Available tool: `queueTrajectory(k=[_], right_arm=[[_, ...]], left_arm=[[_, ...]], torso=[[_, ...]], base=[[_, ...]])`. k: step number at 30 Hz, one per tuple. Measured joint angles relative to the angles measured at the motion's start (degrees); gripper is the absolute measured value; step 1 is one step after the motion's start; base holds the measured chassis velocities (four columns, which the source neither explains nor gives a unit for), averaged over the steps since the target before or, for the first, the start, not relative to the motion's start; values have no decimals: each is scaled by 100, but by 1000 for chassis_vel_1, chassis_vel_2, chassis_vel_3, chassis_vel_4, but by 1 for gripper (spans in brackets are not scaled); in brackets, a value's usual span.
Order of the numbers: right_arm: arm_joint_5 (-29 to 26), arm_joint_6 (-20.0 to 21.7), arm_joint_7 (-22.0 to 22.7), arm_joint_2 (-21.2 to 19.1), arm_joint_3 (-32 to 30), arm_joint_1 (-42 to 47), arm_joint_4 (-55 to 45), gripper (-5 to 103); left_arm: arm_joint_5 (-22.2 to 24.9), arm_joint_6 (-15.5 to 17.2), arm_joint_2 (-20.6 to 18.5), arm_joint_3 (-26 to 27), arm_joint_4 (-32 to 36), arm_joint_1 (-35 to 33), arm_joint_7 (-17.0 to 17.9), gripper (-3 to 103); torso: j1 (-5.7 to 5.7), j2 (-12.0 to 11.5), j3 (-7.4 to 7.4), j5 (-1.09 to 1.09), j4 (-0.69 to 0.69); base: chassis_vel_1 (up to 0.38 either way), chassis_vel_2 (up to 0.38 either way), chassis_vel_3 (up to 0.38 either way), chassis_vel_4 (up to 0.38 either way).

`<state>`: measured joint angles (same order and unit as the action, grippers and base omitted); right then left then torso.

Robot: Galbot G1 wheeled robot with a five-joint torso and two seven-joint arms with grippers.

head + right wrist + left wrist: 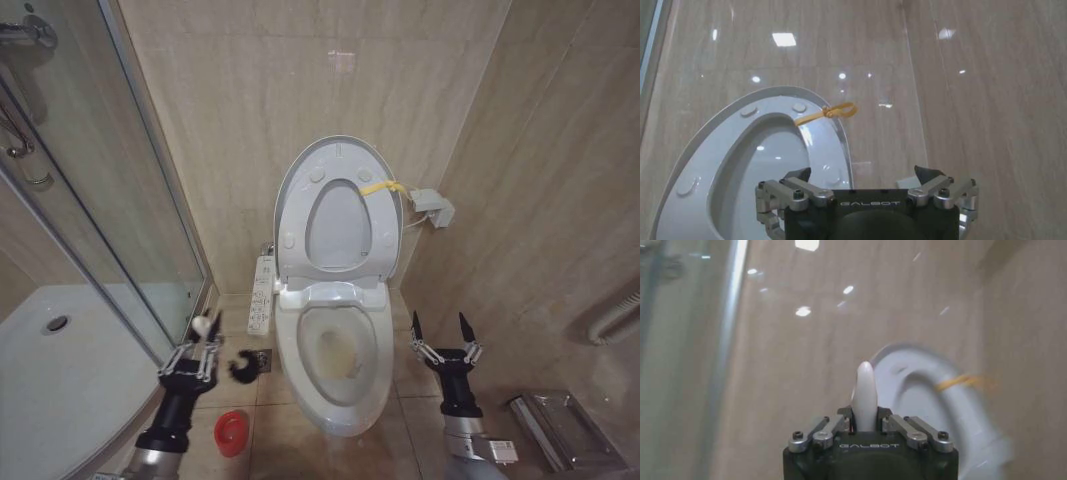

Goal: Open the toilet lid, clean the toilet bowl with a toilet brush, close the toilet lid, and flush.

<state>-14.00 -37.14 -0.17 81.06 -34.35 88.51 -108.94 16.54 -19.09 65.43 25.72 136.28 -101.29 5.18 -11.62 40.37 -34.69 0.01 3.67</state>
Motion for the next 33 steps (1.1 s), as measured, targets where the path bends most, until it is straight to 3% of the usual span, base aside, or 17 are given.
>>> queueTrajectory(k=[2, 5, 9, 12, 16, 20, 21, 24, 25, 28, 29, 33], right_arm=[[6, -2, 0, -4, -7, 3, 11, 100], [47, -5, 3, 9, -36, 16, 59, 100], [71, -14, 4, 46, -77, 24, 134, 100], [77, -53, 0, 80, -166, 46, 276, 100], [38, -66, -5, 122, -247, 46, 387, 100], [20, -55, -5, 233, -327, 40, 500, 100], [20, -55, -5, 233, -327, 40, 500, 100], [58, -45, -9, 319, -338, -13, 543, 100], [58, -45, -9, 319, -338, -13, 543, 100], [109, -43, -16, 396, -340, -68, 596, 100], [109, -43, -16, 396, -340, -68, 596, 100], [159, -42, -25, 506, -335, -169, 679, 100]], left_arm=[[76, -133, -12, -107, -19, 85, -191, 21], [206, -534, 21, -475, -453, 553, -829, 21], [290, -719, 60, -819, -964, 1010, -1200, 21], [557, -895, -126, -1379, -1730, 1901, -1567, 21], [816, -917, -379, -1799, -2184, 2534, -1638, 21], [1564, -937, -864, -2725, -3184, 4104, -1739, 21], [1564, -937, -864, -2725, -3184, 4104, -1739, 21], [2203, -1056, -1065, -3325, -3990, 5048, -2365, 21], [2203, -1056, -1065, -3325, -3990, 5048, -2365, 21], [2528, -1212, -1109, -4037, -4724, 5834, -3062, 21], [2528, -1212, -1109, -4037, -4724, 5834, -3062, 21], [2707, -1406, -943, -5115, -5710, 6864, -3850, 21]], torso=[[0, 0, 0, -1, 0], [0, 0, 0, -1, 1], [0, -1, -1, -1, -1], [-1, -1, -1, -2, 2], [-1, -1, -1, -2, 1], [-1, -1, -1, -2, 0], [-1, -1, -1, -2, 0], [-2, -2, -2, -2, -1], [-2, -2, -2, -2, -1], [-2, -2, -1, -2, -3], [-2, -2, -1, -2, -3], [-2, -2, -1, -1, 1]], base=[[0, 0, 0, 0], [0, 0, 0, 0], [0, 0, 0, 0], [0, 0, 0, 0], [0, 0, 0, 0], [0, 0, 0, 0], [0, 0, 0, 0], [0, 0, 0, 0], [0, 0, 0, 0], [0, 0, 0, 0], [0, 0, 0, 0], [0, 0, 0, 0]])
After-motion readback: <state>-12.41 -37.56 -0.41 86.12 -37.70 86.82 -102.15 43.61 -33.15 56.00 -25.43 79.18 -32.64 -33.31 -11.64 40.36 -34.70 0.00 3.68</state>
